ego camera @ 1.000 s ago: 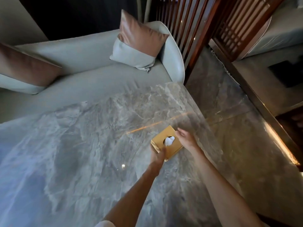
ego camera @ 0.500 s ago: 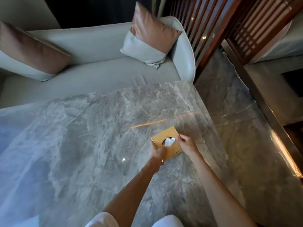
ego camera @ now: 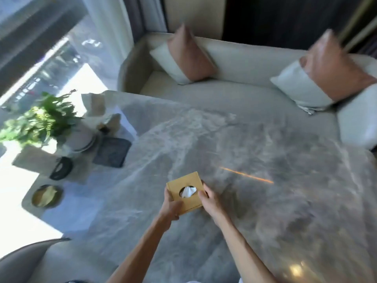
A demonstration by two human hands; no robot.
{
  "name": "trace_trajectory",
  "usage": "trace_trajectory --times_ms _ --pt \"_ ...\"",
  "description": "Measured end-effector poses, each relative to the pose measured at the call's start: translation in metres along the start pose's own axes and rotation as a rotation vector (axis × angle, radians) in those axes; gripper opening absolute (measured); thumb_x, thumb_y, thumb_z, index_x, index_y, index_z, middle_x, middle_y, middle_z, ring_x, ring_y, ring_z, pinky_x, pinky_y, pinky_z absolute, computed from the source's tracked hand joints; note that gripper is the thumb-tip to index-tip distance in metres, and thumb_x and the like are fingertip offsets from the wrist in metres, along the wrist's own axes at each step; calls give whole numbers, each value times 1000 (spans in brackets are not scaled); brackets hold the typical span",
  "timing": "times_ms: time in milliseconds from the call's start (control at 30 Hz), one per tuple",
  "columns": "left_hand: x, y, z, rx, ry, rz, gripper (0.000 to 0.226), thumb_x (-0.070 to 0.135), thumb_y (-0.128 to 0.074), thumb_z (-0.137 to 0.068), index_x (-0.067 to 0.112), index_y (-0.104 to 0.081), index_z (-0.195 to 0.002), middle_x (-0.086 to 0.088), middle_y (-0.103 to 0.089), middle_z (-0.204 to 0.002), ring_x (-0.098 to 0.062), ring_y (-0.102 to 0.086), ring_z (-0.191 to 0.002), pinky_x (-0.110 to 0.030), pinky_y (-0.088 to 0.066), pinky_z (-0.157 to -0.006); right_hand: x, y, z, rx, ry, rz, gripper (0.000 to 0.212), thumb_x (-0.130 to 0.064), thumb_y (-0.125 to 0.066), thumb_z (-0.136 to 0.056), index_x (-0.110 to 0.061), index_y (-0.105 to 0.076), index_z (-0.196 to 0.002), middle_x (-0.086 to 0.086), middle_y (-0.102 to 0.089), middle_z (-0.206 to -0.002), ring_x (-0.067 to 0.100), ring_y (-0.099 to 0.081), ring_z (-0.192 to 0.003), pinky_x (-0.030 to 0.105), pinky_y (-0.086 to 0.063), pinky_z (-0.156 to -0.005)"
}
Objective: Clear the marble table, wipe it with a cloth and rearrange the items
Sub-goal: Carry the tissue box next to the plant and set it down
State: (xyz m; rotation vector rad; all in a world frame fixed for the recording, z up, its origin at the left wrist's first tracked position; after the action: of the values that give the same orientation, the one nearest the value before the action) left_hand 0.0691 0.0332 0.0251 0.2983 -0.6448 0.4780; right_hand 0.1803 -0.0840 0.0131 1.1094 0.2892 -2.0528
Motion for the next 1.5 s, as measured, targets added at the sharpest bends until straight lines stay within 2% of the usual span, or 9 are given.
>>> trace_trajectory --times_ms 367,567,667,767,1033,1133,1233,1333,1500 --pt "-47 269 4 244 8 299 66 24 -50 -66 47 -36 -126 -1 -60 -113 -18 -54 -82 -30 -42 -59 -113 -272 -47 -281 72 307 47 -19 -44 -101 -20 -39 -147 -5 -45 -146 14 -40 -136 12 -28 -94" --pt "-61 366 -18 361 -19 468 59 19 -46 -72 44 -29 -123 -8 -55 -116 -20 -53 -81 -25 -39 -47 -158 -384 -92 -420 92 494 46 -19 -50 -97 -20 -45 -143 -13 -48 -138 10 -47 -126 24 -36 -105" --pt "-62 393 -38 380 10 545 54 19 -43 -78 46 -25 -121 -8 -55 -118 -21 -54 -83 -30 -42 -54 -175 -424 -122 -469 89 588 45 -20 -52 -97 -20 -47 -141 -4 -51 -142 14 -48 -129 27 -37 -107" --pt "-56 409 -56 388 -22 589 55 22 -45 -85 47 -20 -127 -2 -54 -119 -19 -53 -86 -33 -44 -59 -197 -449 -144 -498 94 636 44 -16 -48 -99 -17 -45 -142 -7 -51 -135 10 -48 -119 22 -37 -98" --pt "-61 429 -99 407 22 639 68 17 -44 -95 34 -4 -147 -7 -50 -133 -21 -55 -87 -25 -45 -53 -196 -469 -187 -523 48 674 45 -19 -48 -99 -29 -45 -143 -8 -54 -139 10 -51 -125 29 -39 -108" --pt "-65 431 -105 431 30 616 70 19 -45 -92 39 -6 -146 -11 -46 -140 -37 -60 -103 -24 -46 -53 -195 -473 -192 -531 54 687 45 -20 -48 -99 -28 -44 -143 -9 -53 -139 11 -49 -128 29 -38 -109" --pt "-71 434 -113 441 39 596 71 21 -47 -90 47 -8 -143 -10 -44 -143 -42 -56 -118 -41 -58 -75 -192 -477 -196 -555 64 702 46 -20 -47 -99 -29 -43 -143 -11 -52 -140 9 -47 -130 27 -36 -109" --pt "-80 432 -120 443 13 554 72 31 -49 -84 57 -9 -138 -5 -43 -146 -40 -52 -126 -58 -47 -102 -183 -476 -200 -558 60 713 47 -22 -47 -99 -30 -41 -145 -11 -50 -143 9 -44 -133 30 -34 -112" --pt "-83 425 -124 431 67 512 77 39 -48 -83 56 1 -141 -7 -43 -148 -41 -50 -128 -60 -41 -107 -175 -474 -212 -584 79 748 47 -28 -46 -98 -34 -40 -144 -11 -49 -145 10 -44 -135 38 -35 -115"
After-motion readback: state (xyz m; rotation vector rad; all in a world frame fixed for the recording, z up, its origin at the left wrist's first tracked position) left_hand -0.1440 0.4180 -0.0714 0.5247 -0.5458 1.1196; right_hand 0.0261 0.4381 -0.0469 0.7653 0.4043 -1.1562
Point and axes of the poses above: each hand's wrist, its own z-axis away from the middle knuckle, its own y-axis out of the back of the hand, x = y × z, the point moved 6 cm from there along -z, towards the middle knuckle
